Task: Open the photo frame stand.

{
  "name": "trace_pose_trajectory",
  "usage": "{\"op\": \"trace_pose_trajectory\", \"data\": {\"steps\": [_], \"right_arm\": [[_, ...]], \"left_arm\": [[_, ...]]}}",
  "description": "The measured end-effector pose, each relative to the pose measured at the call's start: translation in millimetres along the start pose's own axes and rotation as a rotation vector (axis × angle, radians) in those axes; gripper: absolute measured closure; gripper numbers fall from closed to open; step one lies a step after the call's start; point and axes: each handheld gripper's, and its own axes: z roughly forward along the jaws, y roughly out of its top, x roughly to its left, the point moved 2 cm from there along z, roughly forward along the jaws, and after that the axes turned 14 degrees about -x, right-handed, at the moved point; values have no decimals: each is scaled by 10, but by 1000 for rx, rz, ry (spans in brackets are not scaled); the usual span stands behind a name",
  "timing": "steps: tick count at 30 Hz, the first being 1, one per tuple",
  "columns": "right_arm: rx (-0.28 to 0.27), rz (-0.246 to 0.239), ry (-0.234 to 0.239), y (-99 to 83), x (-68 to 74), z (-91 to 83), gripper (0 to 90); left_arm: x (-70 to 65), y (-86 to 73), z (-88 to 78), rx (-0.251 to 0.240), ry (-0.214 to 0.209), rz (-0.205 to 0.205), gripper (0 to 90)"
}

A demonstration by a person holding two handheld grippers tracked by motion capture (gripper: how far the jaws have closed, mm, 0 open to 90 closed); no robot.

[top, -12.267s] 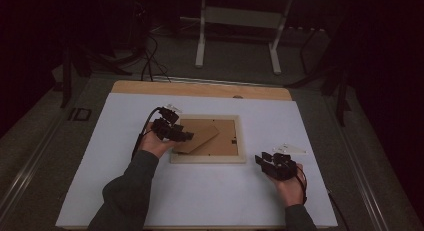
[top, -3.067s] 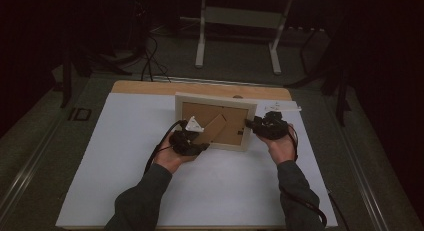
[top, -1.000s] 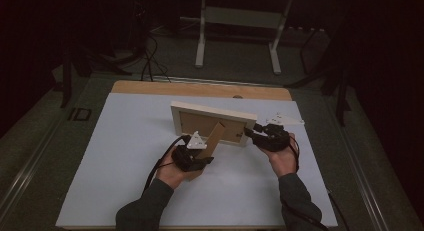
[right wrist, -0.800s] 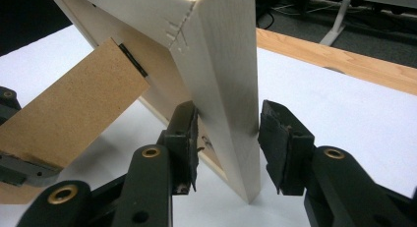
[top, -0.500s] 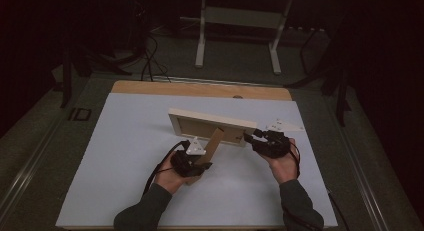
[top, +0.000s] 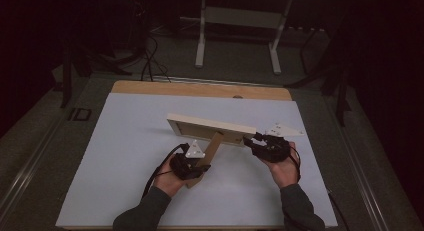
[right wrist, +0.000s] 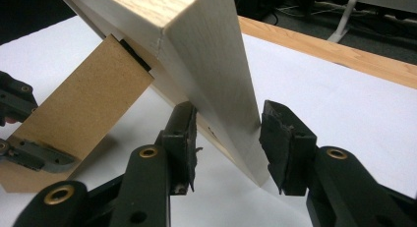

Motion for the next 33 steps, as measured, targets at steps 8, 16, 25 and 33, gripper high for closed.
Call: {"op": "trace_pose_trajectory", "data": {"steps": [8, 16, 25, 33], "right_arm": [[6, -19, 3, -16, 30, -23, 576], [0, -24, -2, -31, 47, -32, 577], [-1, -23, -2, -38, 48, -41, 580], [-2, -21, 3, -48, 45, -56, 584]], "left_arm": [[-23, -42, -1, -3, -3, 2, 757], [-10, -55, -9, -2, -12, -2, 759], [10, -89, -76, -9, -21, -20, 727], [34, -48, -149, -29, -25, -28, 712]]}}
